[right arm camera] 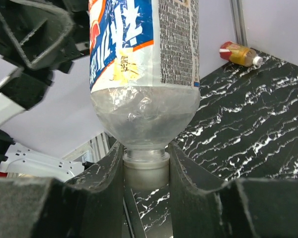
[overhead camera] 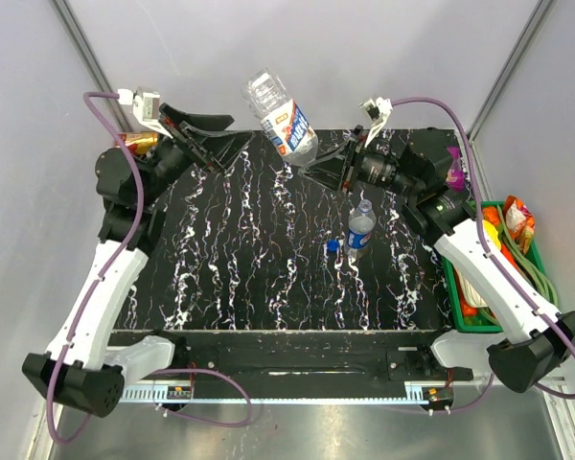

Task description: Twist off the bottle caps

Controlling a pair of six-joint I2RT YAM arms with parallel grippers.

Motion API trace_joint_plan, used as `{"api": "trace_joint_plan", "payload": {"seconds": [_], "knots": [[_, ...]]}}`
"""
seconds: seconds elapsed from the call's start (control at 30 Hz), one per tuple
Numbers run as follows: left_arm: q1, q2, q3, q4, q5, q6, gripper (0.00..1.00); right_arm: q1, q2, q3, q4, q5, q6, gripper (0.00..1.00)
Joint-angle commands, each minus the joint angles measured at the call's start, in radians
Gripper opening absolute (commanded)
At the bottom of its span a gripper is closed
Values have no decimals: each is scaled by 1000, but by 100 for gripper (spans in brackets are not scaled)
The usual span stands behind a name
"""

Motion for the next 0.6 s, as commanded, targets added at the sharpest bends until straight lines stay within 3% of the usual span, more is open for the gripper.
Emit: {"api": "trace_joint_plan", "payload": {"seconds": [0.0,0.17,0.37,0.57], "knots": [[3,-60,108,-361,-57,385,99,5,-10,12,-59,35,-40,0],[4,-109,172,-676,-216,632,99,3,4,12,-99,37,-59,0],[1,-225,57,-751,-383,795,99,5,79,61,-242,126,-48,0],[1,-296,-42,-837,-448,899,99,5,151,55,-277,75,-31,0]]}}
